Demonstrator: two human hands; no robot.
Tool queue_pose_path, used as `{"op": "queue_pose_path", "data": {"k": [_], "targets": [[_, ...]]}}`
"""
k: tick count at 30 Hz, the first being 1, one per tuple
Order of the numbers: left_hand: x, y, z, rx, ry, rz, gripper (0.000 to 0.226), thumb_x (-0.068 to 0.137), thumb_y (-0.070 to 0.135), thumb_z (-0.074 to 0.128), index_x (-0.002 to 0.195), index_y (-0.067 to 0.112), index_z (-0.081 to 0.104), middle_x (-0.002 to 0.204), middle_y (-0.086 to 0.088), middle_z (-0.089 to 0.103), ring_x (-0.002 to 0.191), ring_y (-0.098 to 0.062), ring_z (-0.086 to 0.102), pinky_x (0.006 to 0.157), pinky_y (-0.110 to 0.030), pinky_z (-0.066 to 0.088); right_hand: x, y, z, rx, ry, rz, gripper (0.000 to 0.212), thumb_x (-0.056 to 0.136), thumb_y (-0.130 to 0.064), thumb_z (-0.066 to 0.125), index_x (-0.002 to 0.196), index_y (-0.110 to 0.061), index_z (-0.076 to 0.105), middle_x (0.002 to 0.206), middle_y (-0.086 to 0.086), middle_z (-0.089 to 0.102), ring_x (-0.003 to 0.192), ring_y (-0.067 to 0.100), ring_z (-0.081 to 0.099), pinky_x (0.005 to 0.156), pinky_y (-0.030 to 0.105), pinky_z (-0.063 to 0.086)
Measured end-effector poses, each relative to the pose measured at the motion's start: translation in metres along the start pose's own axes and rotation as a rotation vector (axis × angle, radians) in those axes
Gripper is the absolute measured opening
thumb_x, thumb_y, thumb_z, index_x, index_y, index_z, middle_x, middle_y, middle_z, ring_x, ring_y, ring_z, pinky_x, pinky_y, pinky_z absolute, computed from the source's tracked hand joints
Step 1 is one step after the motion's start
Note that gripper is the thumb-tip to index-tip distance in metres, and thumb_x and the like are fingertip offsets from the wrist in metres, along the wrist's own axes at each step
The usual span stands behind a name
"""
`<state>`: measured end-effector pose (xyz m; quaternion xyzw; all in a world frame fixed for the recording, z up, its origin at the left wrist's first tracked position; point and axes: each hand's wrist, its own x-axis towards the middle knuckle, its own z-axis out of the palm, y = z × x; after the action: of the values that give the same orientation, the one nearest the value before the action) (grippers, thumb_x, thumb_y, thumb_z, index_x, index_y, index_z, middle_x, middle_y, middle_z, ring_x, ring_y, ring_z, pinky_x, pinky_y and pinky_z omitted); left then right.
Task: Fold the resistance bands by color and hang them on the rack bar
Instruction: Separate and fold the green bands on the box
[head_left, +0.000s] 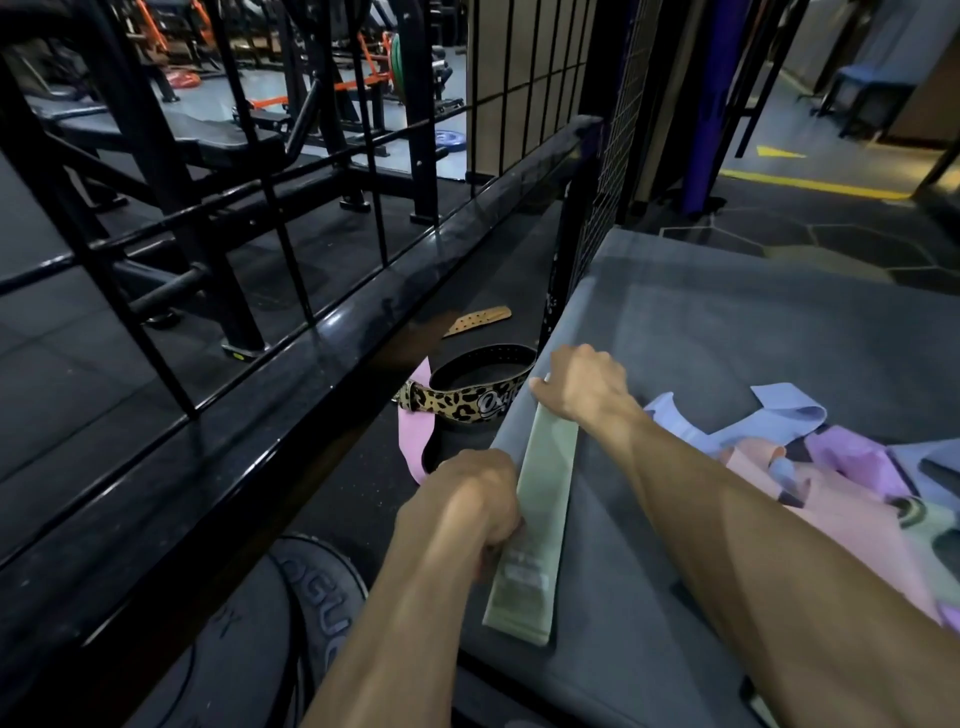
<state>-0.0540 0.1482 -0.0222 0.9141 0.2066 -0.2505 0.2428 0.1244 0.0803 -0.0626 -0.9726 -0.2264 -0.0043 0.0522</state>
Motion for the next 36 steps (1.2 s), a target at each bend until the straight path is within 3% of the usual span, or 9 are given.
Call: {"op": "queue_pose_path", "data": {"k": [4,7,13,18,22,25,28,32,36], "targets": [[0.0,0.002,0.003,0.022,0.195,0.052,0.023,0.096,0.02,0.063,0.115,0.008,0.065,0.111,-0.016,0.068,0.101,-0.036,0.069,0.087,-0.042,0.059,-0.021,0.023,-0.013,0.167,-0.002,0.003,0.052,0.092,-0.057,0.05,0.119,-0.014,0.06,0.122,0.01,0.061,0.112,0.037,0.058,0.087,0.041,0.048],[-0.002,0.018,0.01,0.049,0.356,0.159,0.025,0.097,0.032,0.06,0.119,0.02,0.062,0.122,-0.008,0.063,0.11,-0.033,0.063,0.093,-0.041,0.054,-0.054,0.058,-0.028,0.271,0.025,-0.001,0.044,0.088,-0.054,0.055,0.115,-0.02,0.064,0.118,0.008,0.066,0.111,0.034,0.061,0.093,0.041,0.05],[-0.012,0.056,0.04,0.004,0.357,0.387,0.008,0.086,0.033,0.06,0.081,0.037,0.056,0.097,0.002,0.072,0.096,-0.024,0.069,0.081,-0.037,0.056,-0.128,0.175,-0.075,0.155,0.156,0.224,0.02,0.087,-0.025,0.058,0.099,-0.019,0.074,0.108,0.009,0.074,0.103,0.035,0.067,0.087,0.041,0.054],[-0.02,0.076,0.049,0.052,0.385,0.437,0.006,0.09,0.035,0.064,0.091,0.037,0.058,0.1,0.006,0.072,0.103,-0.021,0.065,0.083,-0.03,0.051,-0.18,0.258,-0.088,0.069,0.109,0.419,0.016,0.092,-0.016,0.057,0.095,-0.02,0.073,0.108,0.013,0.071,0.109,0.036,0.065,0.085,0.034,0.047],[-0.029,0.095,0.056,0.088,0.359,0.498,0.011,0.094,0.035,0.062,0.104,0.033,0.063,0.108,0.007,0.07,0.107,-0.02,0.062,0.081,-0.029,0.049,-0.201,0.288,-0.06,0.074,-0.025,0.404,0.057,0.09,-0.013,0.06,0.145,-0.02,0.05,0.14,0.013,0.058,0.12,0.035,0.06,0.101,0.036,0.046],[-0.034,0.105,0.061,0.087,0.347,0.522,0.005,0.092,0.035,0.062,0.097,0.034,0.062,0.105,0.008,0.07,0.098,-0.02,0.064,0.082,-0.031,0.053,-0.205,0.283,-0.043,0.069,0.049,0.298,0.054,0.096,-0.012,0.055,0.149,-0.015,0.044,0.143,0.015,0.053,0.122,0.036,0.058,0.1,0.04,0.047],[-0.036,0.11,0.065,0.078,0.337,0.533,0.005,0.092,0.034,0.062,0.094,0.038,0.059,0.104,0.011,0.07,0.097,-0.019,0.064,0.085,-0.034,0.055,-0.206,0.271,-0.043,0.059,0.068,0.322,0.037,0.102,-0.023,0.047,0.137,-0.017,0.054,0.139,0.008,0.055,0.126,0.031,0.054,0.099,0.039,0.045],[-0.035,0.109,0.067,0.08,0.348,0.533,0.003,0.092,0.036,0.062,0.095,0.036,0.06,0.101,0.011,0.07,0.092,-0.018,0.065,0.08,-0.034,0.055,-0.204,0.275,-0.062,0.093,0.285,0.376,0.018,0.096,-0.031,0.052,0.101,-0.017,0.063,0.1,0.009,0.07,0.087,0.033,0.062,0.075,0.038,0.05],[-0.034,0.106,0.063,0.061,0.345,0.538,0.004,0.093,0.037,0.062,0.097,0.036,0.062,0.096,0.012,0.069,0.091,-0.017,0.064,0.079,-0.032,0.055,-0.203,0.275,-0.095,0.174,0.563,0.401,0.014,0.096,-0.025,0.053,0.092,-0.012,0.055,0.084,0.008,0.059,0.073,0.032,0.048,0.065,0.037,0.036]]}}
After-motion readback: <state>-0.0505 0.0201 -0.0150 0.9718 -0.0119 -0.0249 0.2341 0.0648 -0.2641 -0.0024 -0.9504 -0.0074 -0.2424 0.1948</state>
